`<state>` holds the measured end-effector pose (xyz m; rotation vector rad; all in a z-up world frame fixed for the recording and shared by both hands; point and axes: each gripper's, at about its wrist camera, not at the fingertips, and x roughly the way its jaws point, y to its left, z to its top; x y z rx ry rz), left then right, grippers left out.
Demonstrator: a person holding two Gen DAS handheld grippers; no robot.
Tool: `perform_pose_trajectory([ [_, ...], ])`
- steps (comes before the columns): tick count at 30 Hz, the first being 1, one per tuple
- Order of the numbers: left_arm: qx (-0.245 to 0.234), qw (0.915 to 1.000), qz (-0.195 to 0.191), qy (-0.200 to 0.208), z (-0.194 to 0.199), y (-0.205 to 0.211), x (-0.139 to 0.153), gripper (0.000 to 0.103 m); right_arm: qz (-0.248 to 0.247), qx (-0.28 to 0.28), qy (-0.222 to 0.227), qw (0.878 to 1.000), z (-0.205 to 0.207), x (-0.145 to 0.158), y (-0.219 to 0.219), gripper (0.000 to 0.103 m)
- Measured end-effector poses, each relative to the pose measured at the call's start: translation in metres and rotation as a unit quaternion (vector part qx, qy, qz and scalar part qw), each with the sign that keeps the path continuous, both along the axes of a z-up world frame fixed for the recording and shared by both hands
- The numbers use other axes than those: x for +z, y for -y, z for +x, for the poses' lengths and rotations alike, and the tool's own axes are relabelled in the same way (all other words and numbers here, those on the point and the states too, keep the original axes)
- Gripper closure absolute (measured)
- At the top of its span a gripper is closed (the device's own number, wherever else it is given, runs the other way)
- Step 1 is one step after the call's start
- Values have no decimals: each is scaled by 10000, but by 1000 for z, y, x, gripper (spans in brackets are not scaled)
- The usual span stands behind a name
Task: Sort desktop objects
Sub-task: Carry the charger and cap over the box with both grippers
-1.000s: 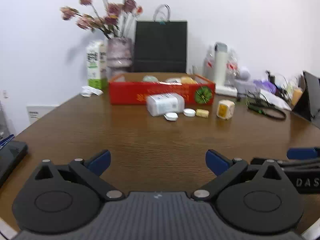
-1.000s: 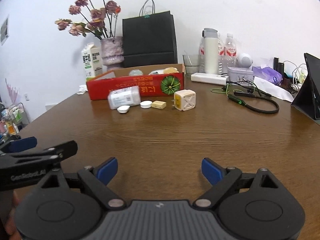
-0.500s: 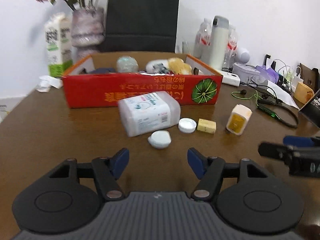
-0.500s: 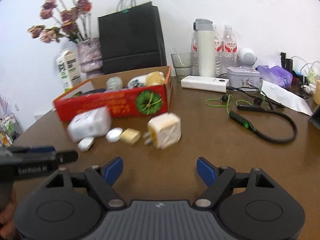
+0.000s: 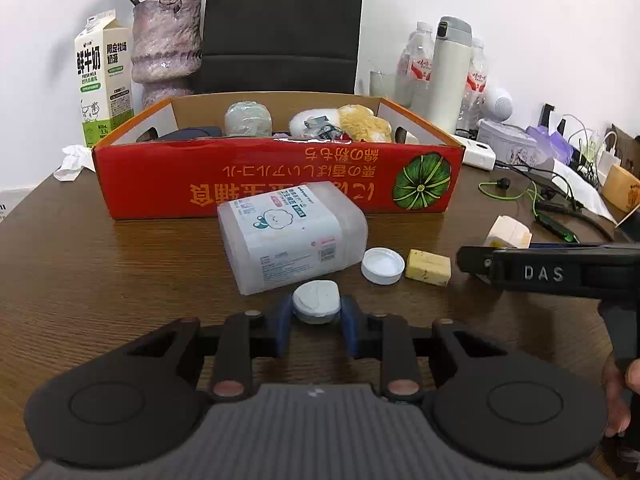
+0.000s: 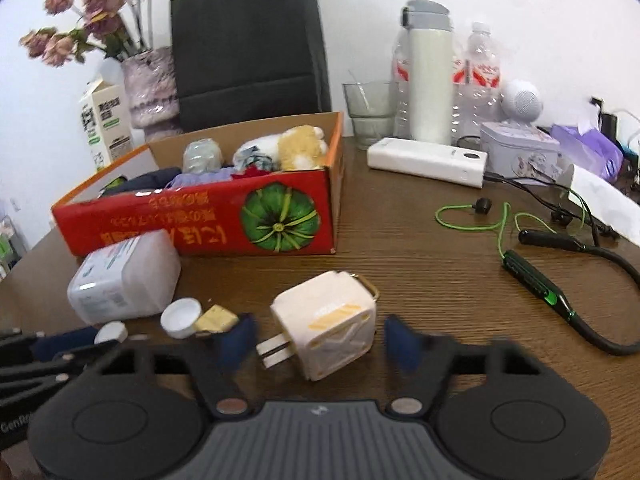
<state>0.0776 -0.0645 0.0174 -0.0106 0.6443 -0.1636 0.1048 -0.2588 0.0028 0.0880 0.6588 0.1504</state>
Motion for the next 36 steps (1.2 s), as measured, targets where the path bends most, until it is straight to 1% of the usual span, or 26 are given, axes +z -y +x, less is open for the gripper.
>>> perform_pose_trajectory([
  [3, -7, 10000, -14, -16, -2, -1, 0, 76, -3, -54, 43, 10000, -1, 2, 3, 53],
  [7, -85, 9998, -114, -100, -15, 0, 2, 76, -49, -1, 104, 9999, -12, 6, 0, 53],
  [12, -119, 9996, -183, -156, -49, -2, 5, 77, 51, 68, 153, 9998, -56, 12, -6, 53],
  [15, -193, 9996, -199, -107, -74, -4, 11, 76, -21, 310, 128, 9994, -97, 12, -14, 53],
  [19, -167, 9996, -223, 58, -108, -13, 25, 76, 195, 509, 36, 9985, -152, 14, -17, 53],
  [21, -183, 9993, -263, 201, -130, -17, 31, 76, 184, 587, 43, 9981, -175, 16, -22, 53],
  [23, -159, 9990, -209, 371, -150, -18, 34, 76, 152, 704, 65, 9974, -198, 17, -27, 53],
  [26, -139, 9985, -169, 505, -180, -22, 36, 76, 36, 855, 182, 9962, -225, 20, -37, 53],
  [29, -177, 9976, -229, 628, -202, -26, 39, 76, 27, 983, 317, 9946, -240, 28, -44, 53],
  [31, -212, 9966, -200, 770, -212, -26, 43, 76, -25, 1060, 426, 9934, -246, 34, -49, 53],
  [33, -212, 9955, -168, 913, -215, -26, 48, 76, -12, 1097, 510, 9926, -248, 38, -52, 53],
  [36, -237, 9948, -213, 970, -214, -27, 53, 76, -54, 1120, 620, 9918, -249, 43, -54, 53],
])
